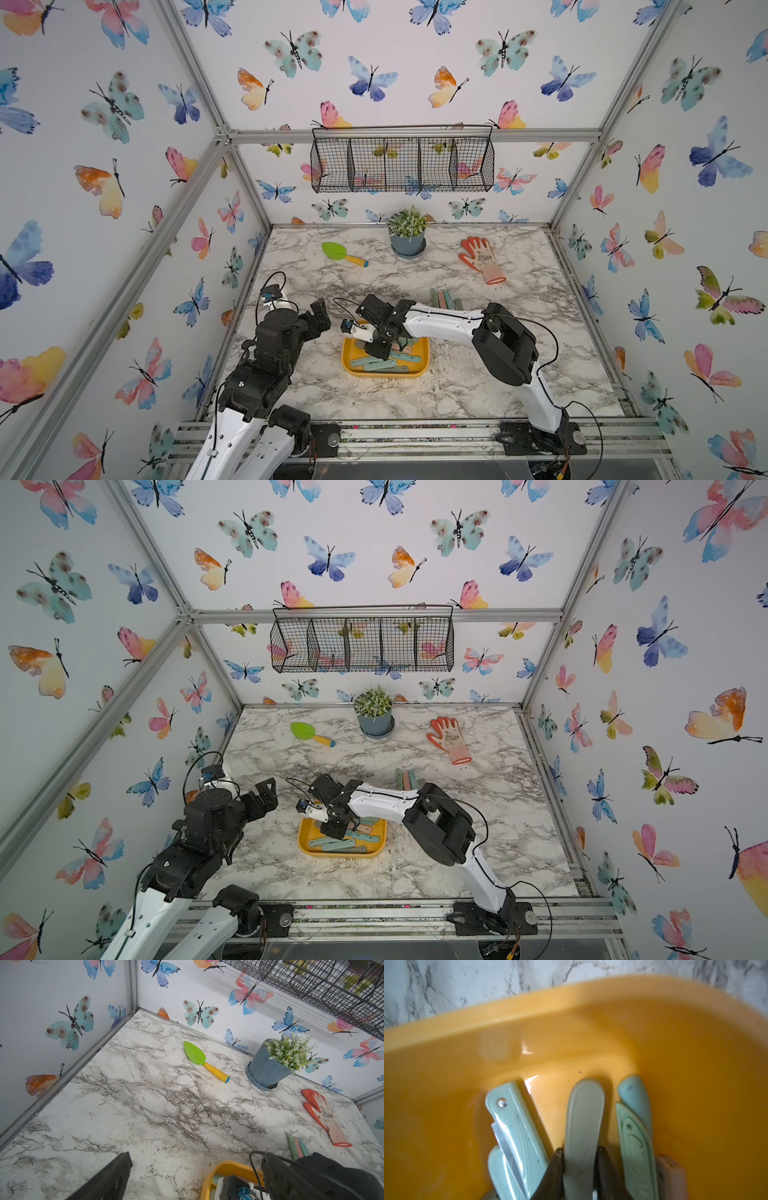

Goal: Take the fruit knife out of the storage box
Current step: Pick up the fruit knife from the storage box.

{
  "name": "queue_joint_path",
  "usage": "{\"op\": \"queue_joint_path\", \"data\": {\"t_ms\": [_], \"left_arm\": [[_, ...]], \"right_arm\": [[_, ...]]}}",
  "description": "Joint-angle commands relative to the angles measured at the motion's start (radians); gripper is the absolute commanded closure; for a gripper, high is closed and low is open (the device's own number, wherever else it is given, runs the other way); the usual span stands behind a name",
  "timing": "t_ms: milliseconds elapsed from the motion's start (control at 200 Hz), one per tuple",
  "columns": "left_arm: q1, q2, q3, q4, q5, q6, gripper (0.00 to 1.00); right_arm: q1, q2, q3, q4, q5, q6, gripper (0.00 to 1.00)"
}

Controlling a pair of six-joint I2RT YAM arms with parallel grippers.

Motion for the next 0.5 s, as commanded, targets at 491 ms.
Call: {"op": "queue_joint_path", "data": {"t_ms": [491], "left_arm": [[0.009, 0.002, 0.01, -0.013, -0.003, 0.006, 0.02]], "right_arm": [[0.009, -0.122, -0.05, 0.035, 0.014, 0.065, 0.82]]}}
